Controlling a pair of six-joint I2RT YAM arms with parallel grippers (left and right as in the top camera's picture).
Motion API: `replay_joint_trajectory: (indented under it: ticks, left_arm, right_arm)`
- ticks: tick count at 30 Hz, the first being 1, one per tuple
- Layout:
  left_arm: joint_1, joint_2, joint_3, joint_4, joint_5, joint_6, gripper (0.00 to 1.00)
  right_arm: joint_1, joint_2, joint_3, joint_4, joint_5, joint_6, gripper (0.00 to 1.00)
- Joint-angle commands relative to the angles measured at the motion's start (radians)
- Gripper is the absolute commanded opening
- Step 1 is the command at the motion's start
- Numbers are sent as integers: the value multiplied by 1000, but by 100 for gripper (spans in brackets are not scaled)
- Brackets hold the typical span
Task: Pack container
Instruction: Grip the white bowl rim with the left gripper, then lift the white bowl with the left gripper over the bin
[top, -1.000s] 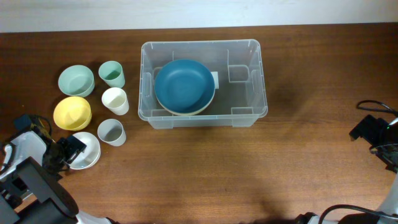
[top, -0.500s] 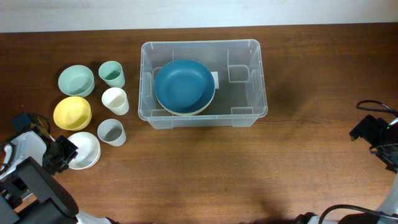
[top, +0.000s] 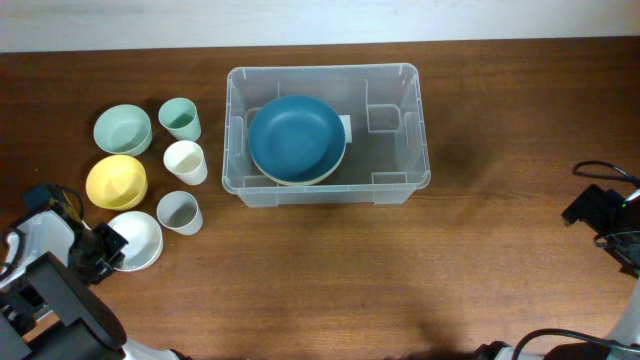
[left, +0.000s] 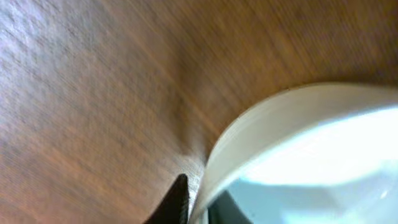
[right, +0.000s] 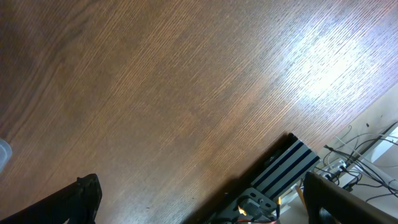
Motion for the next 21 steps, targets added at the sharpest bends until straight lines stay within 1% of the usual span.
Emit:
replay_joint_trajectory:
  ticks: [1, 7, 11, 15, 21]
  left_arm:
    - [3, -9, 42, -19, -5, -26, 7]
    - [4, -59, 62, -53, -71, -29, 3]
    - [4, -134, 68, -74, -88, -42, 3]
    - [4, -245, 68, -87, -88, -85, 1]
    - [4, -446, 77, -90, -100, -146, 1]
  right_arm:
    - [-6, 5, -5, 0, -3, -3, 99]
    - [-6, 5, -5, 0, -3, -3, 99]
    - [-6, 5, -5, 0, -3, -3, 99]
    - [-6, 5, -5, 0, -3, -3, 99]
    - [-6, 5, -5, 0, -3, -3, 99]
